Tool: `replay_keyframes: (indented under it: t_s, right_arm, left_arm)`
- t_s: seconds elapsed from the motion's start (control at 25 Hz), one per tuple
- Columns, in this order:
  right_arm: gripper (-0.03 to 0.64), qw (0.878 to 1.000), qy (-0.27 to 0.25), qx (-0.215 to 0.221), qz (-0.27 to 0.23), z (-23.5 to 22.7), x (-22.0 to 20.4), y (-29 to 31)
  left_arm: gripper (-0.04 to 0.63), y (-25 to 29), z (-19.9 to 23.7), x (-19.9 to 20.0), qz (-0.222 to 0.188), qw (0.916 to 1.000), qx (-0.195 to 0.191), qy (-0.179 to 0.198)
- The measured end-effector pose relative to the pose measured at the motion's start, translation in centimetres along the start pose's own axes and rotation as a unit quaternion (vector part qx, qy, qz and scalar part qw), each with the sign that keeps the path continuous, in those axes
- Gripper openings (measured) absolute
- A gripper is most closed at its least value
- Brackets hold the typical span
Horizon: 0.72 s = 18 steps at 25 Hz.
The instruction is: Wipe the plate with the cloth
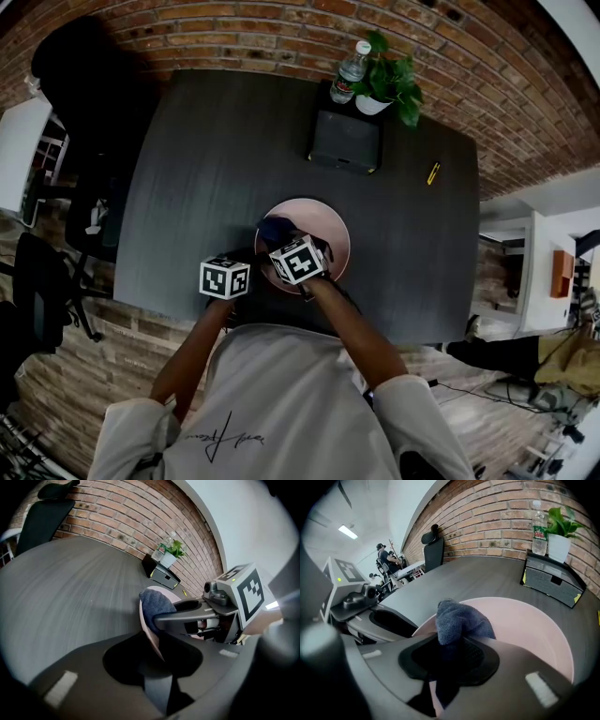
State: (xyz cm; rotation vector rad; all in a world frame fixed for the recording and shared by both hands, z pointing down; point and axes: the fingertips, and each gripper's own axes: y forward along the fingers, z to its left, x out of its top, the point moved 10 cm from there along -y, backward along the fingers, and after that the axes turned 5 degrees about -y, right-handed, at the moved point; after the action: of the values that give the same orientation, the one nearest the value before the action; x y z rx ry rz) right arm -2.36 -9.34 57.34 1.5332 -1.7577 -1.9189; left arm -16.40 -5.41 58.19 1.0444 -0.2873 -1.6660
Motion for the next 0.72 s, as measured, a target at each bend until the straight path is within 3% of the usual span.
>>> replay_keyframes:
  t_s: [0.72]
  right_arm:
    - [0.107, 0.996, 0.074, 0.047, 0.007, 0.3, -1.5, -0.8]
  left_arm:
    - [0.104, 0.0, 0.1, -0.5, -0.007, 0.9997, 0.003, -0.022]
